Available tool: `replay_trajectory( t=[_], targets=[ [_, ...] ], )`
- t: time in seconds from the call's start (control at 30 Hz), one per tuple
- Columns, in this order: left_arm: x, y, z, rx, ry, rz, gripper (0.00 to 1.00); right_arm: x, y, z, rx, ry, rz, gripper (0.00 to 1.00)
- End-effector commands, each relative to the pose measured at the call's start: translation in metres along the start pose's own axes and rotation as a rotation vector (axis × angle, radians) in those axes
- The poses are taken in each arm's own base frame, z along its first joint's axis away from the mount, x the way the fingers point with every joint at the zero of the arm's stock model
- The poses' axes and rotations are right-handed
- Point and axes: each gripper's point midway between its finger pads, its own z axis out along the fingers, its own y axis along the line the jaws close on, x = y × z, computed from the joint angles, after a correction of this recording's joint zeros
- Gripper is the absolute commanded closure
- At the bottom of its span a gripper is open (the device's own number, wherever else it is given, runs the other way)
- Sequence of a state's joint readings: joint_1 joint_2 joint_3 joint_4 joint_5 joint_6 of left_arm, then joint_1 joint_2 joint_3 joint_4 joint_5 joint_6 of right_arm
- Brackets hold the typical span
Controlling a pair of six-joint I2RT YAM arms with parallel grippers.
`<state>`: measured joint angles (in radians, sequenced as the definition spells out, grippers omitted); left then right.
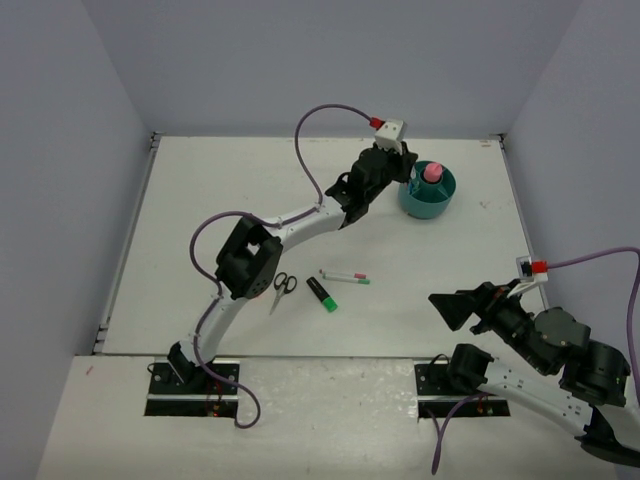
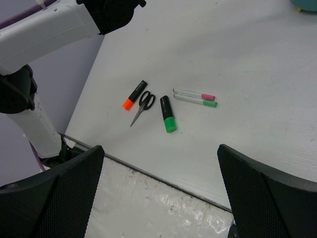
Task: Sort the stationery into containers
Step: Place the pen in the storage box, then move the pen to the center of the board.
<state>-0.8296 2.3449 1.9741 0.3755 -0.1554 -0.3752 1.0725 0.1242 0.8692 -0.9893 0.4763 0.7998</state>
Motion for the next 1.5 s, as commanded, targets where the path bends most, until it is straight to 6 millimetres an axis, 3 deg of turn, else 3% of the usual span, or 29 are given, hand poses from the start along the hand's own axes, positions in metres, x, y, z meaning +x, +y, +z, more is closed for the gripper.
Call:
replay_trajectory(
  t=[0.0,0.3,0.43,0.47,0.57,0.77,0.83,0.9,1.0,1.1,1.23,1.3,1.33,1.37,1.4,1.47],
  targets=[
    [-0.037,-0.033,-0.012,0.076,-0.074,-0.040,1.00,0.003,-0.002,0.001,0.013,0.010,0.016,0.01],
    [-0.014,-0.045,0.002,0.138,-0.069,-0.065,1.00,0.005,-0.002,0.001,0.012,0.017,0.017,0.01],
    [-0.002,-0.044,0.011,0.146,-0.071,-0.052,0.95,0.005,0.000,0.001,0.003,0.020,0.016,0.01],
    [-0.006,-0.046,0.015,0.148,-0.079,-0.052,0.95,0.005,0.000,0.001,0.002,0.019,0.017,0.01],
    [0.012,-0.041,0.021,0.140,-0.053,-0.042,0.90,0.005,0.000,0.000,-0.008,0.015,0.018,0.01],
    [0.027,-0.034,0.025,0.122,-0.047,-0.040,0.71,0.004,0.001,-0.001,-0.019,0.009,0.020,0.01],
    [0.034,-0.032,0.028,0.121,-0.036,-0.040,0.57,0.005,0.001,0.000,-0.018,0.011,0.016,0.01],
    [0.030,-0.037,0.027,0.135,-0.038,-0.042,0.46,0.006,0.002,0.001,-0.021,0.015,0.012,0.01],
    [0.026,-0.042,0.019,0.142,-0.035,-0.052,0.40,0.007,0.002,0.002,-0.016,0.024,0.002,0.01],
    [-0.010,-0.061,0.002,0.155,-0.062,-0.051,0.36,0.009,0.002,0.005,-0.005,0.032,-0.007,0.01],
    [-0.069,-0.078,-0.042,0.096,-0.102,-0.047,0.19,0.014,0.002,0.010,0.013,0.059,-0.028,0.01],
    [-0.067,-0.065,-0.064,0.026,-0.044,-0.049,0.11,0.019,0.005,0.015,0.019,0.090,-0.057,0.01],
    [-0.092,-0.059,-0.086,-0.026,-0.041,-0.059,0.00,0.022,0.006,0.018,0.019,0.109,-0.072,0.01],
    [-0.083,-0.045,-0.102,-0.082,0.004,-0.064,0.00,0.028,0.011,0.025,0.019,0.140,-0.096,0.01],
    [-0.087,-0.032,-0.123,-0.141,0.024,-0.071,0.00,0.035,0.016,0.030,0.010,0.183,-0.126,0.01],
    [-0.118,-0.013,-0.174,-0.235,-0.003,-0.114,0.00,0.050,0.024,0.040,0.002,0.260,-0.160,0.01]
  ],
)
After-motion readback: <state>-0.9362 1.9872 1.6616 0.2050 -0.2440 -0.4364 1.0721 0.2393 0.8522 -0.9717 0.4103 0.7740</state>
